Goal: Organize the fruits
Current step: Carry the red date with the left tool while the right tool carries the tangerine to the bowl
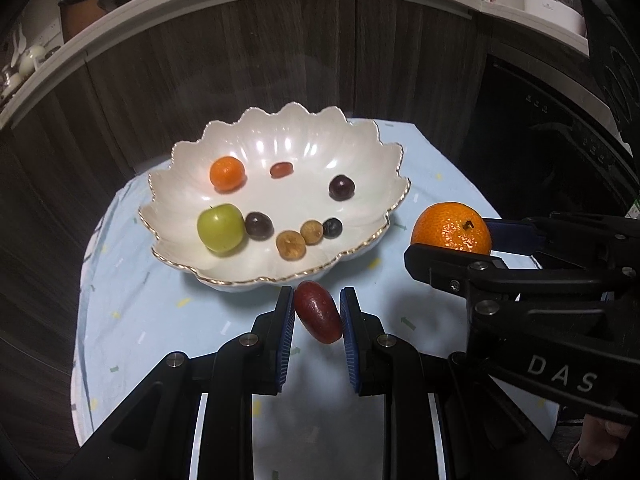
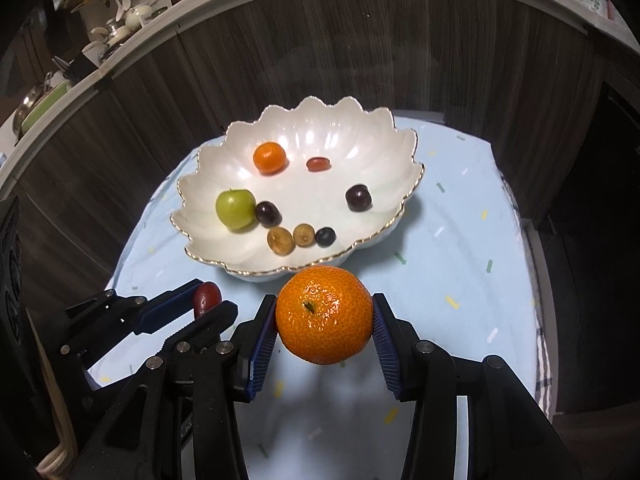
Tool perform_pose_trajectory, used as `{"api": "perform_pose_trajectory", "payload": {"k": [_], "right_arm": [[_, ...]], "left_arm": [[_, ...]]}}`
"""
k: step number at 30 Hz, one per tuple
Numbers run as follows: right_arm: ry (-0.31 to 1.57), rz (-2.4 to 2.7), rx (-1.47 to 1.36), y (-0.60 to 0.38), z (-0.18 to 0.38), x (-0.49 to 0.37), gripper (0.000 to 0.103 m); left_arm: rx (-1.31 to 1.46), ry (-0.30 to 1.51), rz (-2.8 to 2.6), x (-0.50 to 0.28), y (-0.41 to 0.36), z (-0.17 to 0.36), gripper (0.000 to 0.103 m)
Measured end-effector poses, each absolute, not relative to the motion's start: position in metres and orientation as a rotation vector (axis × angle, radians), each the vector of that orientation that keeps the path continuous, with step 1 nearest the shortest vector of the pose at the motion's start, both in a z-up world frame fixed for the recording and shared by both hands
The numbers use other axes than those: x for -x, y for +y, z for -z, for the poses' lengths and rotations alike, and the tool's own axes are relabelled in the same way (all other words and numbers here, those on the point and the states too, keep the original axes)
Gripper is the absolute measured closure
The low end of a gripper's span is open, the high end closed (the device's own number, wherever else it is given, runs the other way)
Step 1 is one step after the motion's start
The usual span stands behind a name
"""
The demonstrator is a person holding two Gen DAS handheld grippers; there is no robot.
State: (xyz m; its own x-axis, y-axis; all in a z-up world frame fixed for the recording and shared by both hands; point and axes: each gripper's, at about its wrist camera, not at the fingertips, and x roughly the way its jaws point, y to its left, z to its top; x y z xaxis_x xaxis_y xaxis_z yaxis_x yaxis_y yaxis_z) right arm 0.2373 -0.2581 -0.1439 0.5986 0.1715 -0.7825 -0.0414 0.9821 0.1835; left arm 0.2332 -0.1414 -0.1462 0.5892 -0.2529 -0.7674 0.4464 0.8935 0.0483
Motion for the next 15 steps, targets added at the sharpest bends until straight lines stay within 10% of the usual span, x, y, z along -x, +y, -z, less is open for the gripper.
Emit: {"api": "perform_pose_trajectory", "payload": {"k": [15], "right_arm": [[0.89, -0.128, -0.148, -0.255, 0.131, -0.248, 0.056]], "left_arm": [[-0.231, 0.821, 0.375, -0.249, -0.128, 0.133, 0.079]]}}
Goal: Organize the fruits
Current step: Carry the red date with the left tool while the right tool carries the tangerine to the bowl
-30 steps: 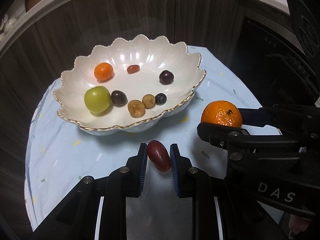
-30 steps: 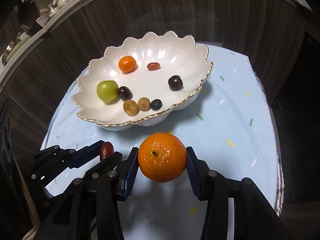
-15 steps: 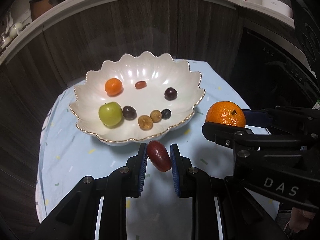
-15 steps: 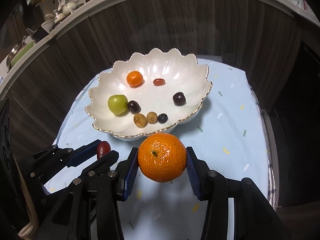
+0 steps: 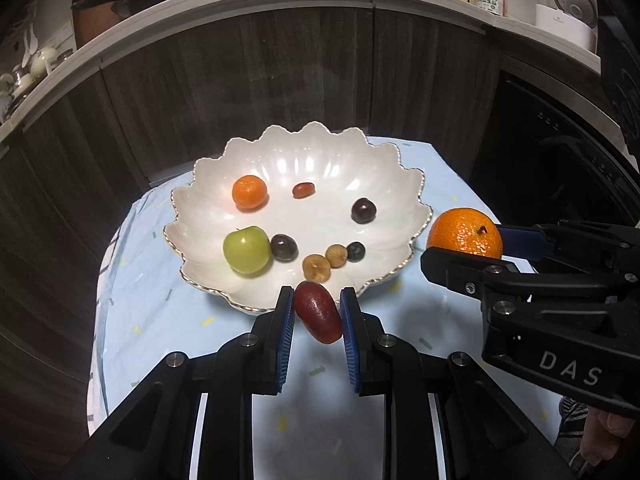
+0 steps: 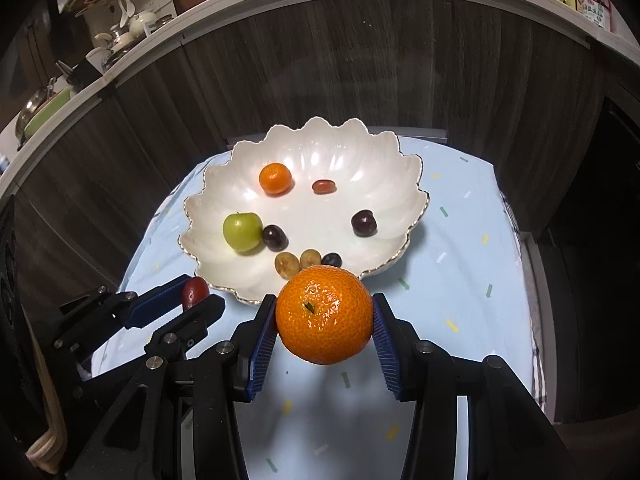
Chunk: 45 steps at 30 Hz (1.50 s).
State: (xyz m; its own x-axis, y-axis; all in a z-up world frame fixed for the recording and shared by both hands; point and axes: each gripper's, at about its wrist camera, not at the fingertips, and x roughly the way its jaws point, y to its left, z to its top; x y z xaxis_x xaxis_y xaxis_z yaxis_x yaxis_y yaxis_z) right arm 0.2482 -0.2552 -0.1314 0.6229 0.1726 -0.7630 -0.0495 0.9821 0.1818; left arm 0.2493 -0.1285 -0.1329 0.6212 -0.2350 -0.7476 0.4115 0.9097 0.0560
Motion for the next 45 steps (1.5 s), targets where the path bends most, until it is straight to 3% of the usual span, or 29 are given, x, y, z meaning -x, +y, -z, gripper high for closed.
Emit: {"api": "perform_pose_trajectory", "payload": {"k": [45], "right_arm": [[0.918, -0.113, -0.165, -0.256, 0.16, -0.325, 0.056]], "left_arm": [[-0.175, 0.891, 0.312, -0.334, -0.119, 0.162, 0.079]]}}
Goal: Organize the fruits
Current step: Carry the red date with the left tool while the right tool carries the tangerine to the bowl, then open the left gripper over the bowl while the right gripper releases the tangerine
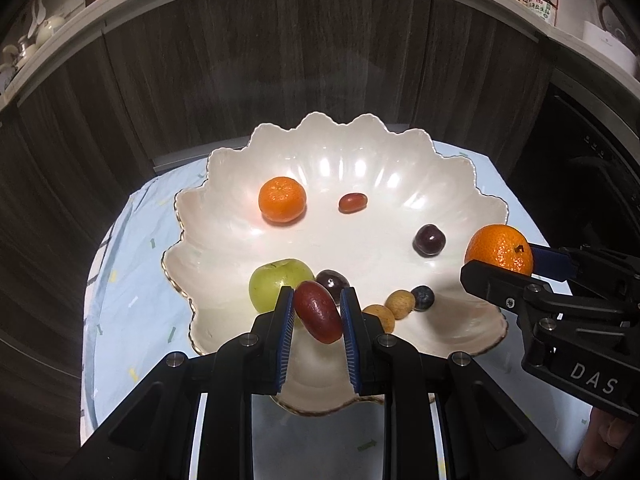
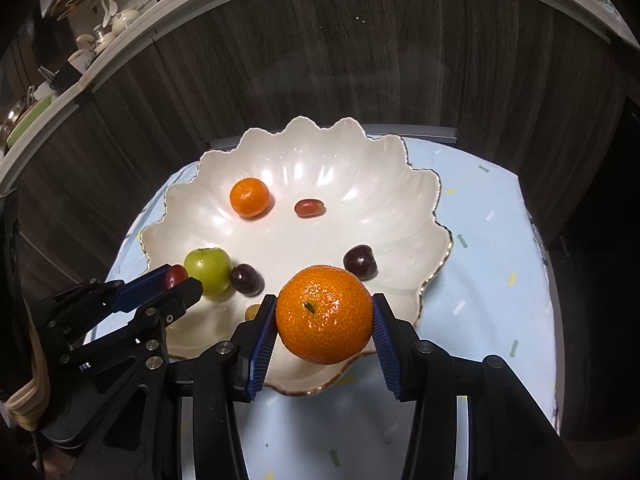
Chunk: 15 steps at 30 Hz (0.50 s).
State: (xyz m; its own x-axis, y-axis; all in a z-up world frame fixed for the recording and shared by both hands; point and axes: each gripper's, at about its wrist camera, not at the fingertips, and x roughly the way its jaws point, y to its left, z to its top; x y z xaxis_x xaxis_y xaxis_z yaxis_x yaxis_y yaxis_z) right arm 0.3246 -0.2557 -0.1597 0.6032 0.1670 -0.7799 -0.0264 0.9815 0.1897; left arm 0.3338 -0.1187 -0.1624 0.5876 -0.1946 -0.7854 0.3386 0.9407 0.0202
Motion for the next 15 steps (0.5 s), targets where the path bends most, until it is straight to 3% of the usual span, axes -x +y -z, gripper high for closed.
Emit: {"api": "perform_pose_trajectory", "payload": {"k": [6, 10, 12, 15], "right_arm": [[0.926, -0.116, -0.155, -0.2514, 0.1654, -0.3288, 0.056], [0.932, -0.11, -0.15, -0.2506, 0.1677, -0.3299, 0.055], [0.934, -0.107, -0.148, -0.2506, 0.168, -0.3301, 0.055], [0.922, -0.106, -0.141, -0.2499, 0.1658, -0.3294, 0.046]], "left_arm": [[-0.171, 0.919, 0.32, -0.3386, -0.118, 0.1713, 0.077], [-0.166, 0.915, 0.309, -0.3386, -0.1166, 0.1732, 0.062], [-0.166, 0.911, 0.304, -0.3382, -0.1161, 0.173, 0.06], [-0.182, 0.904, 0.292, -0.3373, -0.1162, 0.172, 0.058]]}}
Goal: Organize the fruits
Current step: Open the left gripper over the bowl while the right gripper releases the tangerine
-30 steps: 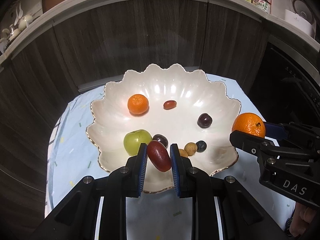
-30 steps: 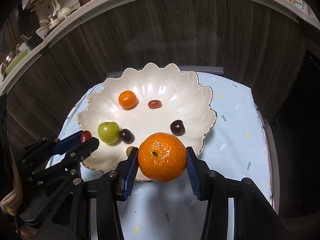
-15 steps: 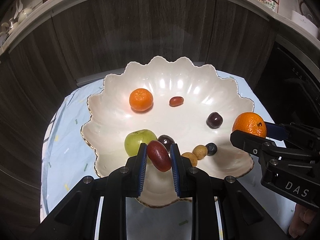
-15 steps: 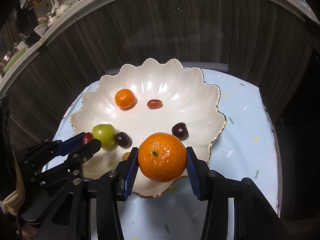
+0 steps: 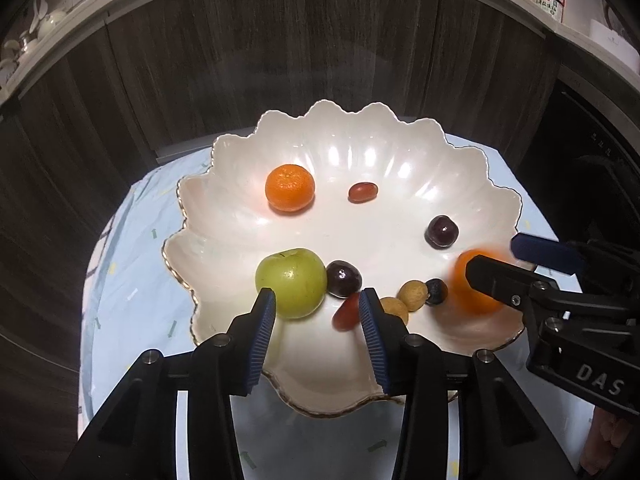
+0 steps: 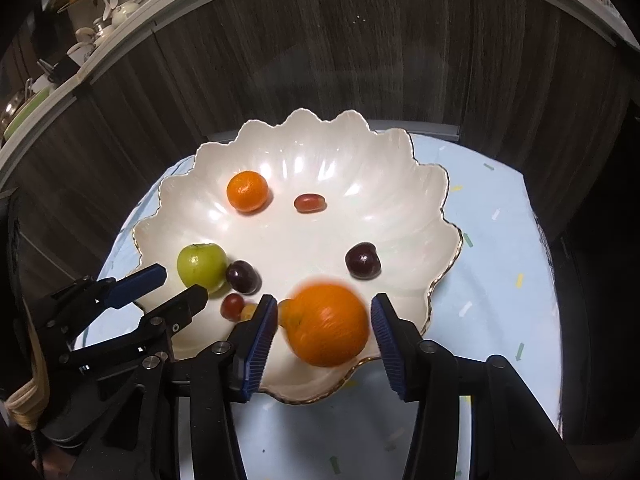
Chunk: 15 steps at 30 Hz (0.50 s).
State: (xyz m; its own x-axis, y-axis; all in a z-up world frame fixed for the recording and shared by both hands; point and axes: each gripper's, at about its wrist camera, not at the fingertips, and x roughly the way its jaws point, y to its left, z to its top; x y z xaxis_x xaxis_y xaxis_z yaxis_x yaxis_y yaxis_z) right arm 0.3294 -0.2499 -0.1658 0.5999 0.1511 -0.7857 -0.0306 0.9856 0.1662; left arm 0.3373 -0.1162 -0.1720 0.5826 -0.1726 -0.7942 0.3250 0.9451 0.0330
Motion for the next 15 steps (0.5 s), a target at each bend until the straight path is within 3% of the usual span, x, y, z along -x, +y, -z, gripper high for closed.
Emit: {"api": "perform_pose_trajectory", "payload": {"k": [2, 6, 15], "right_arm": [[0.91, -0.099, -0.134, -0.249, 0.162, -0.329, 0.038], [0.895, -0.085, -0.123, -0.248, 0.157, -0.327, 0.035], [0.88, -0.042, -0.113, -0.25, 0.149, -0.318, 0.025]], "left_arm": [[-0.183, 0.901, 0.286, -0.337, -0.115, 0.171, 0.054], [-0.18, 0.89, 0.271, -0.335, -0.113, 0.166, 0.042], [-0.179, 0.864, 0.242, -0.327, -0.108, 0.153, 0.029]]}}
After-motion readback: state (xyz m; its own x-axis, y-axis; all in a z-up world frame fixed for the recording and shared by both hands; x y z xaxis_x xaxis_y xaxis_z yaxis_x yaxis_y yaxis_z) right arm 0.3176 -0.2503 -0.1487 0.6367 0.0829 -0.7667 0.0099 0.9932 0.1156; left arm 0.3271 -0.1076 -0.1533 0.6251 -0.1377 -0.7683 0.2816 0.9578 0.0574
